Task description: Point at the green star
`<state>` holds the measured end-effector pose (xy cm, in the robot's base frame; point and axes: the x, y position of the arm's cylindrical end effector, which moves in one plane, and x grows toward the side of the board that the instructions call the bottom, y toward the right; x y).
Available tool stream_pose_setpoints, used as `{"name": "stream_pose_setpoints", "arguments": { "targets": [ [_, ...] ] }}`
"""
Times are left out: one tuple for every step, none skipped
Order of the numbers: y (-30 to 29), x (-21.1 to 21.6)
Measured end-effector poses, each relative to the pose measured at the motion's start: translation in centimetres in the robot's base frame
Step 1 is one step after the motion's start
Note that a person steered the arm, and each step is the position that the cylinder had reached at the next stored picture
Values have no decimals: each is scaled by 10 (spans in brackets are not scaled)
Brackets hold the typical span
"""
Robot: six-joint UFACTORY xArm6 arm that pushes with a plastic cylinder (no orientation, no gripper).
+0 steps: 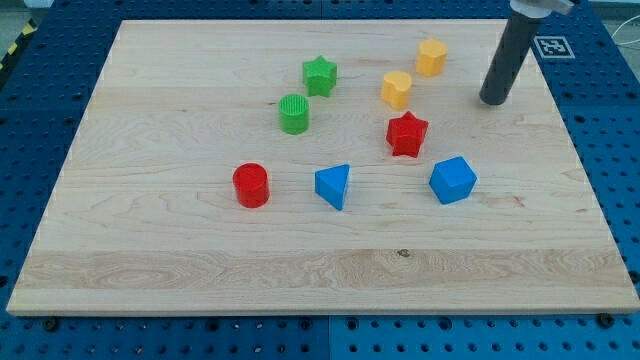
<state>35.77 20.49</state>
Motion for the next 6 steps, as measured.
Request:
{"name": "stream_pose_setpoints", "arguments": {
  "targets": [
    [-24, -8],
    [-47, -17],
    [-67, -35],
    [-93, -46],
    [-133, -47],
    [-178, -51]
  ]
}}
